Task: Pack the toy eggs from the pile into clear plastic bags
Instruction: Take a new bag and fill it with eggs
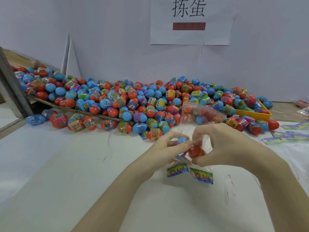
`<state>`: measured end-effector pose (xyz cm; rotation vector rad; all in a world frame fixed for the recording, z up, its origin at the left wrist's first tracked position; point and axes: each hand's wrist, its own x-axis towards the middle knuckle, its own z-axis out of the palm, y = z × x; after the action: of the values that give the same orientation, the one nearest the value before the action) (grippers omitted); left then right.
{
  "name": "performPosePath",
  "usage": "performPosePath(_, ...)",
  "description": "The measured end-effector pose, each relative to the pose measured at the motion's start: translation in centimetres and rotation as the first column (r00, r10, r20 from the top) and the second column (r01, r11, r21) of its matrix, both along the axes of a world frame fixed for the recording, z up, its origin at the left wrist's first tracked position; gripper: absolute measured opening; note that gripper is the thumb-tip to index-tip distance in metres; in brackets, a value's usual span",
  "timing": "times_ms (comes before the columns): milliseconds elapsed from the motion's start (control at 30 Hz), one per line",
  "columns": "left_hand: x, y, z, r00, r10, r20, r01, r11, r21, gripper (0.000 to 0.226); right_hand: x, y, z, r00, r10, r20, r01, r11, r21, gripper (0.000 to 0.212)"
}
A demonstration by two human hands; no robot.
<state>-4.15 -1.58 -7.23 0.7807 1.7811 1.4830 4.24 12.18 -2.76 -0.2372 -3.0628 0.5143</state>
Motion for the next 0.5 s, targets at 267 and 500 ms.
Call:
performPosePath(267, -0.19, 0.0, -0.14, 1.0, -0.016, 0.024, 0.016, 1.0, 0.019, 0.026, -0.16, 0.28, 0.01, 1.0, 0.016, 0.011, -0.016, 0.996, -0.084, 0.027)
performPosePath(500, -0.66, 0.19, -0.54, 0.997, -0.004, 0.072, -0.002, 0.997, 0.078, 0.019, 0.1, -0.06, 0.42, 0.992, 0.029, -0.123, -0.031, 0.999, -0.012, 0.039)
